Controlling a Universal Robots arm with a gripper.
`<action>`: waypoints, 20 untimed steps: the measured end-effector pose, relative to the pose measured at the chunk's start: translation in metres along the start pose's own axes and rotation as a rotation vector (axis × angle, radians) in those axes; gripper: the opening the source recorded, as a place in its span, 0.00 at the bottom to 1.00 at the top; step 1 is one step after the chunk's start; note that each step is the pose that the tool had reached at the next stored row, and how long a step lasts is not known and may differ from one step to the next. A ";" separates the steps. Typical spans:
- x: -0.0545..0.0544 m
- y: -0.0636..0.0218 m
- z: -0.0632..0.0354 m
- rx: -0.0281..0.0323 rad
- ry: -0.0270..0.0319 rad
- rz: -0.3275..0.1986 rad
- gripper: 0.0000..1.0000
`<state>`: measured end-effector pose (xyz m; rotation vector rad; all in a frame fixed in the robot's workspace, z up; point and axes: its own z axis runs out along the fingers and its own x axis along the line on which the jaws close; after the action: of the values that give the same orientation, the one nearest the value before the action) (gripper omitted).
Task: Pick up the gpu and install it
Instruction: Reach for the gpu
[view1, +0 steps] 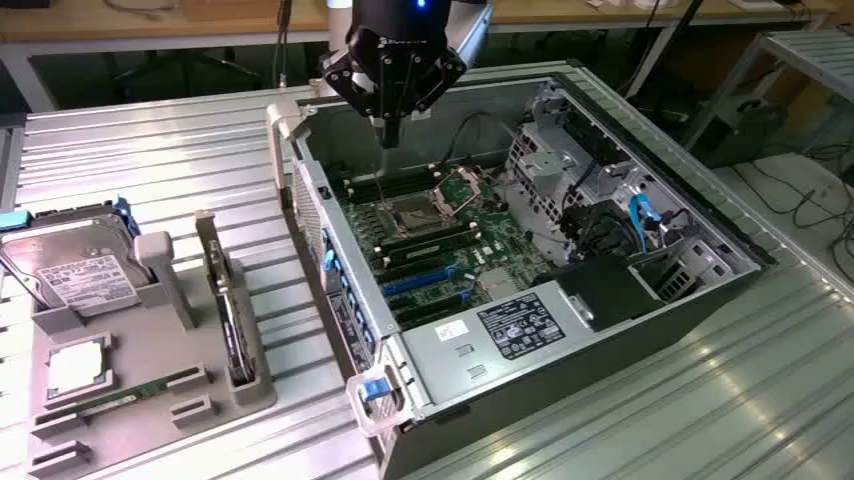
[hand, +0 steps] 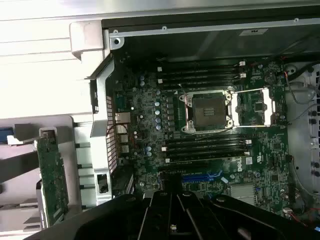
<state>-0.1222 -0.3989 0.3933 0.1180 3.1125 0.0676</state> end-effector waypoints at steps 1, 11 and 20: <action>0.001 -0.0001 -0.0001 0.0000 0.0000 0.000 0.11; 0.011 -0.0008 -0.0003 -0.0001 0.0000 0.000 0.11; 0.018 -0.0014 -0.0005 0.0000 0.0000 0.000 0.11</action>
<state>-0.1403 -0.3990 0.3933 0.1180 3.1125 0.0676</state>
